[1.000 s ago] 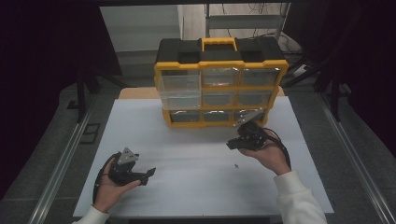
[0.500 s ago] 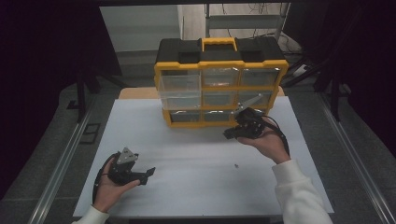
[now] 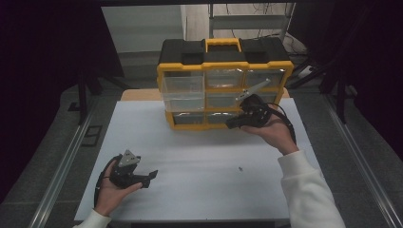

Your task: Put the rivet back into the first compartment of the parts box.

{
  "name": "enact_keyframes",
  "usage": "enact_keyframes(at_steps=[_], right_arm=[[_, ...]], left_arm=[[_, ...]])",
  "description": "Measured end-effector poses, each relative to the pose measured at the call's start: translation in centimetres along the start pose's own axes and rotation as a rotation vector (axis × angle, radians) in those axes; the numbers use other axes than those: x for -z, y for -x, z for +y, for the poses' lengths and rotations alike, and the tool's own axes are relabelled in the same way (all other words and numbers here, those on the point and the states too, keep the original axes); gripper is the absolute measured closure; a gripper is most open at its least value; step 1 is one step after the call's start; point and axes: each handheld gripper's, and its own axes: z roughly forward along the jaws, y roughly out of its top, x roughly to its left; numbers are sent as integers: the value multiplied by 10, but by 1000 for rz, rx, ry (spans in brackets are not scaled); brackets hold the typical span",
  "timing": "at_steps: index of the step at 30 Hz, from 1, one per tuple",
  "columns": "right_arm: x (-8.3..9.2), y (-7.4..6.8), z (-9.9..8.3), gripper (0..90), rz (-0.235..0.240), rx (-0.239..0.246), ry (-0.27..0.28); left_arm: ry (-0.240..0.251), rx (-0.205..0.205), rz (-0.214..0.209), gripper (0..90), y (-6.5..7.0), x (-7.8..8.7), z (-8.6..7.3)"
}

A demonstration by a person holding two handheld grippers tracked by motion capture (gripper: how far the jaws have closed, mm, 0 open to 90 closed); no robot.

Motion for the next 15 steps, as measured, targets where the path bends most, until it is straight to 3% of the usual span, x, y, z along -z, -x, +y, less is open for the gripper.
enact_keyframes(at_steps=[6,15], right_arm=[[7,0,16,828,11,20,13],[15,6,35,828,19,11,21]], left_arm=[[5,2,2,151,-1,1,0],[6,3,3,151,-2,2,0]])
